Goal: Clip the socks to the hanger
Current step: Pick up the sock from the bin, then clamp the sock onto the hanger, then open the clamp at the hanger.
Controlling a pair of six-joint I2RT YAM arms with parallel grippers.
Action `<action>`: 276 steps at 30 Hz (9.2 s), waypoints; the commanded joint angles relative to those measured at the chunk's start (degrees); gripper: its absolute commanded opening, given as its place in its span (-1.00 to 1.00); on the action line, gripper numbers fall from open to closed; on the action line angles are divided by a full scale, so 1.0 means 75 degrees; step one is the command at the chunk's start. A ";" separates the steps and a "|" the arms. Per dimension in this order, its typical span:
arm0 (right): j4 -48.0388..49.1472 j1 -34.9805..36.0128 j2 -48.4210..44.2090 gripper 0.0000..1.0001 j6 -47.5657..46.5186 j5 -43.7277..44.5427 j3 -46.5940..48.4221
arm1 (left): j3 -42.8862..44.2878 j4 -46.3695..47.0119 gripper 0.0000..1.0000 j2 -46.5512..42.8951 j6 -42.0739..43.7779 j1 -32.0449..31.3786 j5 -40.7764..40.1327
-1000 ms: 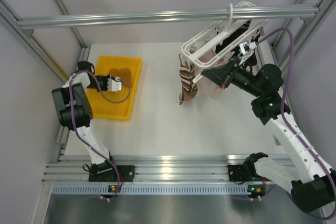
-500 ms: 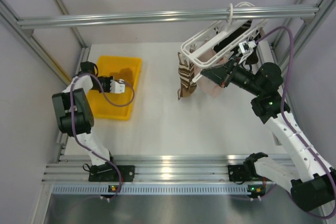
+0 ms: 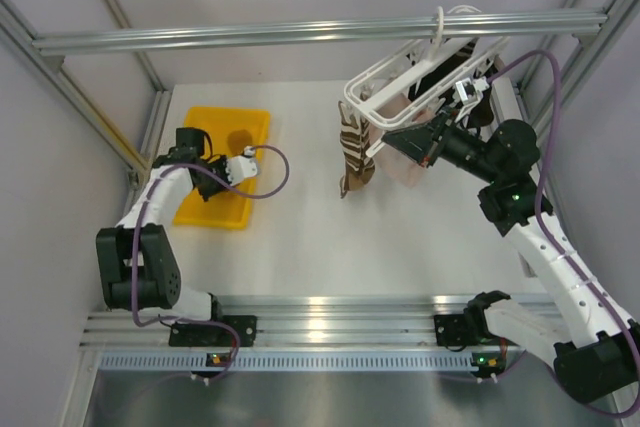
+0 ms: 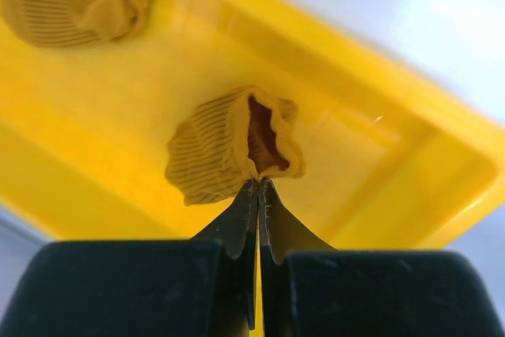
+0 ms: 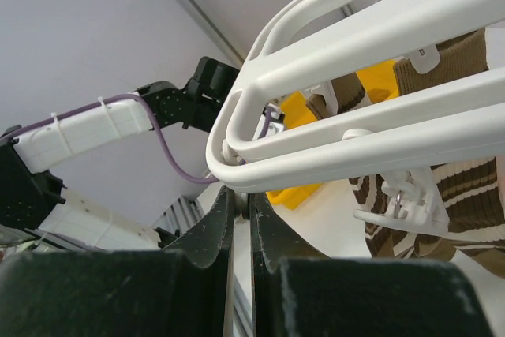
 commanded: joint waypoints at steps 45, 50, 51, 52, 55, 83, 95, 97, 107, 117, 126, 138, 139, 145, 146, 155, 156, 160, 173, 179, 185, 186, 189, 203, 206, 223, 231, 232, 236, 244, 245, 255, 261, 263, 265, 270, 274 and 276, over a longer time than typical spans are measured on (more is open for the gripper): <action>-0.0014 -0.0143 -0.0088 -1.00 -0.0238 -0.0189 0.0255 | 0.1336 -0.1125 0.08 0.2774 0.1553 0.0927 0.3394; 0.0021 -0.0143 -0.0088 -1.00 -0.0237 -0.0177 0.0255 | 0.1078 -0.0773 -0.31 0.2762 0.1083 0.0927 0.3441; 0.0033 -0.0131 -0.0088 -1.00 -0.0226 -0.0165 0.0255 | 0.1055 -0.0750 -0.39 0.2739 0.1106 0.0916 0.3441; 0.0033 -0.0143 -0.0076 -1.00 -0.0226 -0.0165 0.0255 | 0.1043 -0.0738 -0.49 0.2704 0.1060 0.0916 0.3441; -0.0025 -0.0143 -0.0088 -1.00 -0.0307 -0.0177 0.0302 | 0.1159 -0.0912 -0.90 0.2505 0.0825 0.0939 0.3348; -0.0225 -0.0096 -0.0416 -1.00 -0.0636 0.0608 0.0103 | 0.1979 0.0866 -1.00 -0.2747 -0.6938 -0.5188 0.1394; -0.0225 -0.0014 -0.0404 -1.00 -0.0741 0.0503 0.0056 | 0.3468 0.1032 -1.00 -0.1283 -0.7988 -0.6935 0.0149; -0.0248 -0.0014 -0.0451 -1.00 -0.0811 0.0468 0.0033 | 0.3585 0.1055 -1.00 -0.1141 -0.7953 -0.7169 -0.0330; -0.0623 -0.0002 -0.0557 -1.00 -0.1316 0.0573 0.0056 | 0.3609 0.1898 -1.00 -0.0894 -0.8000 -0.7674 -0.2172; -0.0600 0.0080 -0.0451 -1.00 -0.1409 0.0608 0.0115 | 0.3667 0.2168 -1.00 -0.0765 -0.7765 -0.7815 -0.2055; -0.0612 0.0092 -0.0392 -1.00 -0.1398 0.0714 0.0115 | 0.3644 0.2145 -1.00 -0.0648 -0.7496 -0.8014 -0.2078; -0.0940 0.0150 -0.0345 -1.00 -0.1936 0.0819 0.0197 | 0.3855 0.2192 -1.00 -0.0660 -0.7484 -0.8038 -0.1809; -0.0951 0.0173 -0.0345 -1.00 -0.2006 0.0831 0.0208 | 0.3867 0.2227 -1.00 -0.0660 -0.7495 -0.8038 -0.1786; -0.0951 0.0197 -0.0345 -1.00 -0.2054 0.0901 0.0208 | 0.3996 0.2274 -1.00 -0.0648 -0.7484 -0.8061 -0.1633; -0.0951 0.0220 -0.0345 -1.00 -0.2066 0.0878 0.0220 | 0.4019 0.2274 -1.00 -0.0648 -0.7437 -0.8084 -0.1610; -0.0951 0.0255 -0.0357 -0.35 -0.2112 0.0690 0.0267 | 0.4008 0.2297 -1.00 -0.0590 -0.7390 -0.8096 -0.1633; -0.0951 0.0244 -0.0357 -0.20 -0.2113 0.0702 0.0279 | 0.3984 0.2309 -1.00 -0.0601 -0.7402 -0.8096 -0.1679; -0.0951 0.0244 -0.0427 0.01 -0.2147 0.0737 0.0314 | 0.3891 0.2332 -1.00 -0.0578 -0.7436 -0.8096 -0.1889; -0.1760 0.0209 -0.1575 0.18 -0.2394 0.0070 -0.0072 | 0.3586 0.2497 -1.00 -0.0812 -0.7659 -0.7886 -0.2195; -0.2391 0.0057 -0.2150 0.08 -0.2721 0.0267 -0.0109 | 0.3434 0.2391 -1.00 -0.1034 -0.7987 -0.7499 -0.2090; -0.2744 -0.0540 -0.2022 0.01 -0.3307 0.0409 0.0324 | 0.3328 0.2192 -1.00 -0.1198 -0.8210 -0.7077 -0.1598; -0.2698 -0.0599 -0.1905 0.01 -0.3319 0.0386 0.0384 | 0.3305 0.2192 -1.00 -0.1211 -0.8268 -0.6984 -0.1482; -0.2441 -0.0658 -0.1390 0.02 -0.3215 0.0303 0.0618 | 0.3258 0.2204 -1.00 -0.1223 -0.8374 -0.6878 -0.1211; 0.0126 -0.0600 0.0252 0.22 -0.2218 -0.0224 0.0958 | 0.3480 0.1981 -1.00 -0.1000 -0.8621 -0.5894 0.0007; 0.0396 -0.0542 0.0393 -0.04 -0.2101 -0.0353 0.1040 | 0.3515 0.1981 -1.00 -0.0976 -0.8656 -0.5730 0.0160; -0.0202 0.0302 0.0123 -1.00 -0.1890 0.0385 0.0865 | 0.3058 0.2403 -0.21 -0.1808 -0.8621 -0.5647 0.0429; -0.0820 0.0256 -0.0403 -0.33 -0.2558 0.0748 0.1017 | 0.2707 0.2531 0.03 -0.2522 -0.7766 -0.5763 0.1426; -0.0904 0.0140 -0.0462 -0.35 -0.2500 0.0784 0.1040 | 0.2614 0.2729 0.04 -0.2558 -0.7742 -0.6043 0.1170; -0.0951 -0.0143 -0.0662 -0.37 -0.2288 0.1029 0.0923 | 0.2274 0.3327 0.01 -0.2558 -0.7251 -0.7086 -0.0212; -0.0752 -0.0154 -0.0276 -0.34 -0.2137 0.1323 0.0911 | 0.1488 0.5822 0.13 -0.1833 -0.6651 -0.8845 -0.3469; -0.0683 -0.0155 -0.0217 -0.34 -0.2101 0.1323 0.0946 | 0.1442 0.6115 0.16 -0.1751 -0.6837 -0.8904 -0.3751; -0.0705 -0.0154 -0.0251 -0.26 -0.1761 0.1790 0.0970 | 0.0915 0.8916 0.15 -0.0637 -0.8210 -0.9245 -0.6378; -0.0881 -0.0213 -0.0416 -0.17 -0.1480 0.2341 0.1005 | 0.0796 1.0160 0.25 -0.0250 -0.8292 -0.9175 -0.6590; -0.0893 -0.0260 -0.0486 -0.14 -0.1351 0.2413 0.0994 | 0.0878 1.0312 0.25 -0.0040 -0.8351 -0.9116 -0.6613; -0.0904 -0.0307 -0.0509 -0.11 -0.1292 0.2494 0.1017 | 0.1030 1.0430 0.25 0.0124 -0.8328 -0.9058 -0.6765; -0.0951 -0.0494 -0.0474 -0.10 -0.1280 0.2390 0.1123 | 0.1370 1.0862 0.27 0.0605 -0.8316 -0.8847 -0.6742; -0.0963 -0.0576 -0.0427 -0.10 -0.1292 0.2237 0.1158 | 0.1628 1.1215 0.29 0.0910 -0.8152 -0.8729 -0.6731; -0.0951 -0.0635 -0.0392 -0.10 -0.1292 0.2155 0.1169 | 0.1745 1.1332 0.29 0.1016 -0.8140 -0.8624 -0.6626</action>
